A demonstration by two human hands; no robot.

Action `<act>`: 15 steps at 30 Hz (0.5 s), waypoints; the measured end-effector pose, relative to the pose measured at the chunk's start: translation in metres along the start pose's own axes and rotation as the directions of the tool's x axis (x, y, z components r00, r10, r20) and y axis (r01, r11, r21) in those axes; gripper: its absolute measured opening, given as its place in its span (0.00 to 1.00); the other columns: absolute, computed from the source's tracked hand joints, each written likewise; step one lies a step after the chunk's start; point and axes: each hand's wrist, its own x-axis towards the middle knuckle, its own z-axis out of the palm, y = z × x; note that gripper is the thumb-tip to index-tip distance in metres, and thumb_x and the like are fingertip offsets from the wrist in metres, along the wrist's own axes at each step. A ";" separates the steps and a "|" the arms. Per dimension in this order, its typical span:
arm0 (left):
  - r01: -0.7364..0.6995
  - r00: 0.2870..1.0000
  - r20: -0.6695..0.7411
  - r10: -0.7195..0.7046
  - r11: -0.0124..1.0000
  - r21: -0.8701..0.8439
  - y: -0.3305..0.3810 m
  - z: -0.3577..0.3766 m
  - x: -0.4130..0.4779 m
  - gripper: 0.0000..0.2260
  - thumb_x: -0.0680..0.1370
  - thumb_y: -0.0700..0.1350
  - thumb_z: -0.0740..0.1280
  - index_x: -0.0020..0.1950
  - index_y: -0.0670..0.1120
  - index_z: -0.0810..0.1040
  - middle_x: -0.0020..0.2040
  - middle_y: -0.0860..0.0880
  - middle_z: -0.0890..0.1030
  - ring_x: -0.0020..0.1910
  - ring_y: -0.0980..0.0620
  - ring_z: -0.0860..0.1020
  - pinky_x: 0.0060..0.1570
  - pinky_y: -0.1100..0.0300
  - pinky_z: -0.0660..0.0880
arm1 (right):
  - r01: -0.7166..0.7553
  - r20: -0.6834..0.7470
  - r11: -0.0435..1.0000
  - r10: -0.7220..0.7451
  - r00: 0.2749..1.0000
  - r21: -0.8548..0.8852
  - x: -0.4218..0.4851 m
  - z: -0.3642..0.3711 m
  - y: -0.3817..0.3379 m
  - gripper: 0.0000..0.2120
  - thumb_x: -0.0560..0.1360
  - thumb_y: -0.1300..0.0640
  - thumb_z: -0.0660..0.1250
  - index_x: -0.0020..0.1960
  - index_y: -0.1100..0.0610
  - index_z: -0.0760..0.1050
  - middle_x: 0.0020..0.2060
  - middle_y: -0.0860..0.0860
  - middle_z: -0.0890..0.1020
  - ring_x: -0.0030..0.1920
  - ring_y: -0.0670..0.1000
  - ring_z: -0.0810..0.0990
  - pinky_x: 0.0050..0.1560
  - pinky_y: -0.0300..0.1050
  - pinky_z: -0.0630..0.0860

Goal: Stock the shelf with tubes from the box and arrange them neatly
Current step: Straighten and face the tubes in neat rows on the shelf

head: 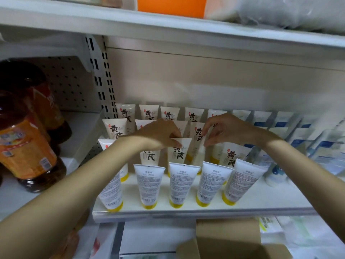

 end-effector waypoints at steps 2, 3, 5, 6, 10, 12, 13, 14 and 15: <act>0.005 1.000 -0.002 -0.005 1.000 -0.012 0.000 0.000 0.000 0.18 0.77 0.47 0.67 0.27 0.54 0.68 0.26 0.57 0.69 0.29 0.61 0.68 0.32 0.62 0.62 | 0.004 -0.007 1.000 -0.004 1.000 -0.027 0.000 0.000 -0.002 0.11 0.64 0.58 0.78 0.44 0.55 0.80 0.35 0.41 0.83 0.38 0.46 0.83 0.42 0.37 0.76; 0.008 1.000 -0.004 -0.008 1.000 -0.017 -0.001 0.000 0.000 0.17 0.77 0.47 0.67 0.28 0.54 0.69 0.26 0.57 0.69 0.29 0.61 0.68 0.32 0.62 0.62 | 0.013 -0.011 0.999 -0.013 1.000 -0.042 0.000 0.001 -0.003 0.10 0.64 0.57 0.78 0.43 0.55 0.81 0.36 0.42 0.84 0.38 0.46 0.83 0.42 0.38 0.77; 0.013 1.000 -0.008 -0.013 1.000 -0.027 -0.001 0.000 -0.001 0.17 0.77 0.47 0.67 0.28 0.55 0.70 0.26 0.58 0.70 0.29 0.61 0.68 0.32 0.63 0.62 | 0.037 -0.019 0.997 -0.038 0.999 -0.067 0.001 0.002 -0.005 0.09 0.63 0.55 0.78 0.42 0.53 0.82 0.36 0.44 0.84 0.38 0.46 0.83 0.43 0.39 0.78; 0.015 1.000 -0.010 -0.015 0.999 -0.031 -0.001 0.000 -0.001 0.17 0.77 0.47 0.67 0.28 0.55 0.69 0.26 0.58 0.70 0.29 0.61 0.68 0.31 0.63 0.62 | 0.045 -0.023 0.996 -0.047 0.999 -0.070 0.001 0.003 -0.006 0.08 0.63 0.54 0.78 0.41 0.53 0.82 0.36 0.45 0.84 0.37 0.44 0.82 0.41 0.38 0.77; 0.018 1.000 -0.008 -0.018 0.999 -0.034 -0.001 0.001 -0.001 0.16 0.77 0.47 0.67 0.29 0.56 0.70 0.27 0.59 0.70 0.29 0.62 0.68 0.31 0.64 0.62 | 0.043 -0.033 0.994 -0.047 0.998 -0.104 0.002 0.004 -0.010 0.08 0.64 0.54 0.77 0.41 0.55 0.83 0.28 0.39 0.80 0.27 0.38 0.74 0.29 0.28 0.65; 0.018 1.000 -0.011 -0.019 0.999 -0.043 -0.002 0.000 -0.001 0.17 0.77 0.47 0.67 0.29 0.55 0.70 0.26 0.59 0.69 0.29 0.62 0.68 0.31 0.64 0.61 | 0.047 -0.036 0.990 -0.052 0.998 -0.133 0.002 0.004 -0.011 0.07 0.65 0.55 0.77 0.41 0.56 0.84 0.27 0.37 0.80 0.27 0.38 0.73 0.28 0.28 0.64; 0.017 1.000 -0.011 -0.018 0.999 -0.045 -0.002 0.001 0.000 0.17 0.77 0.47 0.67 0.29 0.55 0.70 0.26 0.59 0.69 0.29 0.62 0.68 0.31 0.64 0.61 | 0.049 -0.037 0.988 -0.055 0.998 -0.146 0.001 0.004 -0.012 0.07 0.65 0.55 0.77 0.41 0.56 0.84 0.28 0.38 0.80 0.27 0.38 0.73 0.29 0.28 0.64; 0.015 1.000 -0.008 -0.015 0.999 -0.043 -0.003 0.001 0.000 0.16 0.77 0.47 0.67 0.29 0.55 0.70 0.26 0.59 0.70 0.29 0.62 0.69 0.31 0.64 0.62 | 0.051 -0.037 0.987 -0.057 0.998 -0.154 0.001 0.004 -0.013 0.06 0.65 0.55 0.76 0.40 0.55 0.84 0.29 0.39 0.81 0.28 0.37 0.73 0.29 0.28 0.65; 0.012 1.000 -0.003 -0.012 0.999 -0.038 -0.003 0.001 0.000 0.14 0.77 0.47 0.67 0.31 0.55 0.71 0.28 0.59 0.71 0.30 0.62 0.70 0.31 0.64 0.62 | 0.051 -0.034 0.986 -0.058 0.998 -0.162 0.001 0.004 -0.014 0.06 0.66 0.54 0.76 0.40 0.56 0.84 0.31 0.41 0.82 0.28 0.37 0.74 0.30 0.28 0.66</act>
